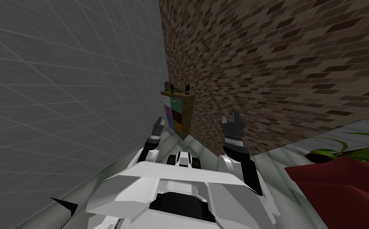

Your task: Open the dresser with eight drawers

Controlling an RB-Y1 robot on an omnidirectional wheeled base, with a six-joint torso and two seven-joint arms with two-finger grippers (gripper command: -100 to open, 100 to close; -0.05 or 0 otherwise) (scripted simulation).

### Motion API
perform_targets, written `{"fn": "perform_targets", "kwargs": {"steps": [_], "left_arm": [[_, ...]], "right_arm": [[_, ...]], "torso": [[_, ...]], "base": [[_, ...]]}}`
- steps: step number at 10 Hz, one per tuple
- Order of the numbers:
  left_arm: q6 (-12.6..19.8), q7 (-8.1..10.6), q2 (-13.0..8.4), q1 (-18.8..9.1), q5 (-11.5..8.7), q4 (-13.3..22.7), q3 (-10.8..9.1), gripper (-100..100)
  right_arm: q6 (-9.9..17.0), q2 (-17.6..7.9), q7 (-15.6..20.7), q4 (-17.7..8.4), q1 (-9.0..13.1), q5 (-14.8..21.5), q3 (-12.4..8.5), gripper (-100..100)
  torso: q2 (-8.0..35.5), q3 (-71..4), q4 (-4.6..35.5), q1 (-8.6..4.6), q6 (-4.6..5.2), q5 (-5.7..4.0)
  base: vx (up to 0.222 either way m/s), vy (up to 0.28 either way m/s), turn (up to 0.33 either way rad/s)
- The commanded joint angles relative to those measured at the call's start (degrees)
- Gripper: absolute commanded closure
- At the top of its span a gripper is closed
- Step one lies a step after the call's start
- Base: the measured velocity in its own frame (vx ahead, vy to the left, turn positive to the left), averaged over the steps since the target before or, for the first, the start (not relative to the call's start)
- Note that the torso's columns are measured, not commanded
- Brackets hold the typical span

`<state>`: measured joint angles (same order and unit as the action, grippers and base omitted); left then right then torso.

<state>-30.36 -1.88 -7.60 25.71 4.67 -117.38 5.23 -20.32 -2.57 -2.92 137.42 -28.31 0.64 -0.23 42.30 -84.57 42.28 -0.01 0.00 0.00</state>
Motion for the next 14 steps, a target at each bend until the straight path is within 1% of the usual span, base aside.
{"fn": "perform_targets", "kwargs": {"steps": [1, 3, 5, 8, 14], "left_arm": [[0.5, -0.44, 0.0, -1.5, 0.7, 3.2, 0.58, -100], [0.8, -0.76, 0.0, -2.3, 1.2, 5.3, 1.06, -100], [1.4, -1.36, -0.2, -4.0, 2.2, 9.3, 1.94, -100], [1.8, -1.81, -0.9, -5.2, 2.9, 12.3, 2.61, -100], [2.9, -2.89, -3.6, -8.2, 4.7, 19.4, 4.21, -100]], "right_arm": [[0.0, 0.0, 0.0, 0.0, 0.0, 0.0, 0.0, 0], [0.0, 0.0, 0.0, 0.0, 0.0, 0.0, 0.0, 0], [0.0, 0.0, 0.0, 0.0, 0.0, 0.0, 0.0, 0], [0.0, 0.0, 0.0, 0.0, 0.0, 0.0, 0.0, 0], [0.0, 0.0, 0.0, 0.0, 0.0, 0.0, 0.0, 0]], "torso": [[0.0, 0.0, 0.0, -0.03, 0.00, -0.01], [0.0, 0.0, 0.0, 0.04, 0.00, 0.01], [0.0, 0.0, 0.0, 0.07, 0.01, 0.02], [0.0, 0.0, 0.0, -0.09, 0.00, -0.03], [0.0, 0.0, 0.0, 0.06, 0.00, 0.01]], "base": [[0.103, 0.032, -0.074], [0.088, 0.047, -0.062], [0.128, 0.073, -0.114], [0.109, 0.049, -0.071], [0.090, 0.047, -0.074]]}}
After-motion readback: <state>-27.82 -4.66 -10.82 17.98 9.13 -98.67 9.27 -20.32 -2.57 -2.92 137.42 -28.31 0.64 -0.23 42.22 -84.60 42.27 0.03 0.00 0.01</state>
